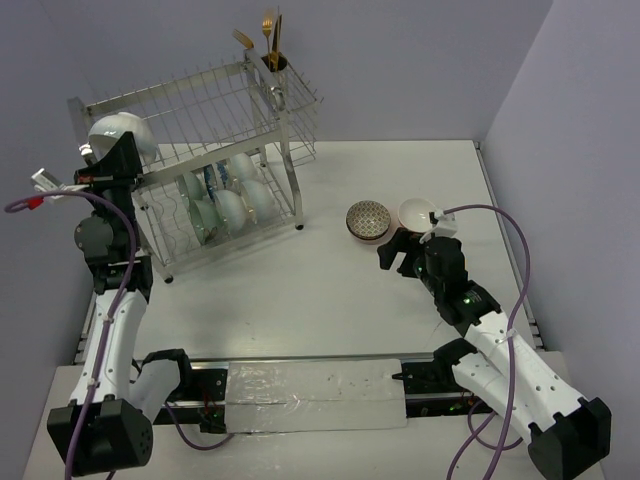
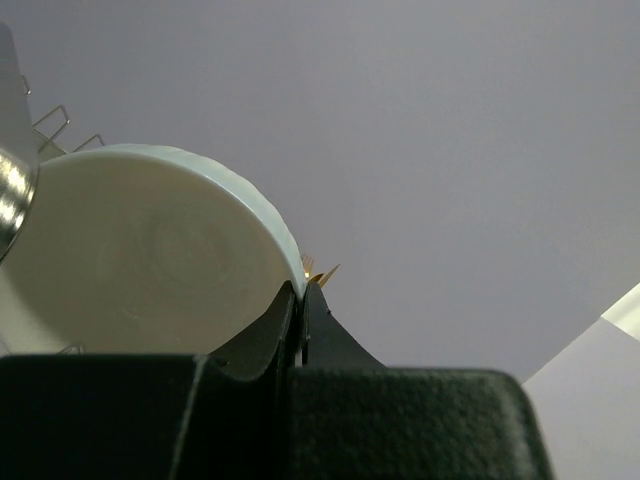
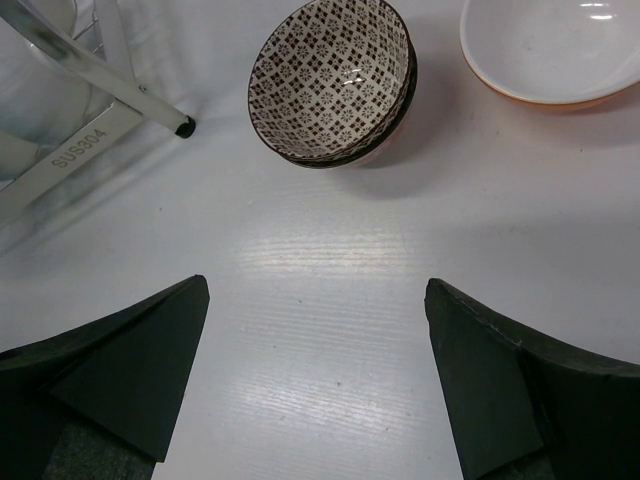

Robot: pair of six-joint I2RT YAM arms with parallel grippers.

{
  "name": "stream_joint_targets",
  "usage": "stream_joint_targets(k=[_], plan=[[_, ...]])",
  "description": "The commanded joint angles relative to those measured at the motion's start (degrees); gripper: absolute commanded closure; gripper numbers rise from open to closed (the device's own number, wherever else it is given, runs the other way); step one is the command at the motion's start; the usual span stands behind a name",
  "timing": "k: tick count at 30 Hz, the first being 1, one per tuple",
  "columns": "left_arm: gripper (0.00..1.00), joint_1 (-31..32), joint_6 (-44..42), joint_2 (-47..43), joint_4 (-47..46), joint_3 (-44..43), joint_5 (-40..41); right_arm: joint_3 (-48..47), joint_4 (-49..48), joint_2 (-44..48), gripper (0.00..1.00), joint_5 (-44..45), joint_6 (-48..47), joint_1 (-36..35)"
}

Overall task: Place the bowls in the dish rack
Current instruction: Place the upside down bowl on the dish rack, then pick up the bowl from the center of the board.

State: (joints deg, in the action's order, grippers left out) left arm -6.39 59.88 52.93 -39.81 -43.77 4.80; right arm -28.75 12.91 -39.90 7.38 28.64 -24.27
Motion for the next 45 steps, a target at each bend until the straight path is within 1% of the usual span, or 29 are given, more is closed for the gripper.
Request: stream_joint_targets(k=[1,5,9,14,18,26,28,34,38,43,45], plan=[[1.0,-0.2,1.6,-3.2,-8.5,1.1,0.4,-0.3,-2.0,0.7,0.04,1.3,-0.7,-0.6],[1.0,-0.2,2.3,-4.5,-9.8,4.6,1.4,-0.1,-2.1,0.7,0.04,1.4,-0.6,-0.6],[1.0,-0.2,2.5,-6.2,-8.4,6.1,1.2,-0.1,-2.2,0.8,0.04,1.4,-0.5,-0.6],[0.95,-0.2,3.2,-9.2,-7.0,9.6,3.1,0.1,-2.5,0.8,0.04,1.3,-0.4,-0.6],[0.91,-0.2,4.5,-10.7,-5.5,11.4,3.0,0.2,-2.6,0.7,0.04,1.1,-0.4,-0.7],[0.89,-0.2,6.8,-14.1,-3.1,16.7,5.0,0.3,-3.1,0.1,0.04,0.9,-0.3,-0.6],[0.86,-0.2,7.7,-14.5,-2.3,18.0,5.7,0.3,-3.2,-0.1,0.04,0.9,-0.3,-0.6],[0.83,-0.2,9.2,-16.2,0.9,20.1,7.2,0.2,-3.4,-0.7,0.04,0.5,-0.3,-0.6],[0.83,-0.2,10.2,-16.8,0.6,21.4,8.2,0.1,-3.6,-1.1,0.04,0.4,-0.3,-0.5],[0.78,-0.2,9.8,-17.9,1.4,21.4,7.9,0.1,-3.6,-1.6,0.04,0.6,-0.3,-0.5],[0.75,-0.2,10.1,-18.9,3.5,21.0,7.3,0.0,-3.6,-1.8,0.05,0.7,-0.3,-0.5]])
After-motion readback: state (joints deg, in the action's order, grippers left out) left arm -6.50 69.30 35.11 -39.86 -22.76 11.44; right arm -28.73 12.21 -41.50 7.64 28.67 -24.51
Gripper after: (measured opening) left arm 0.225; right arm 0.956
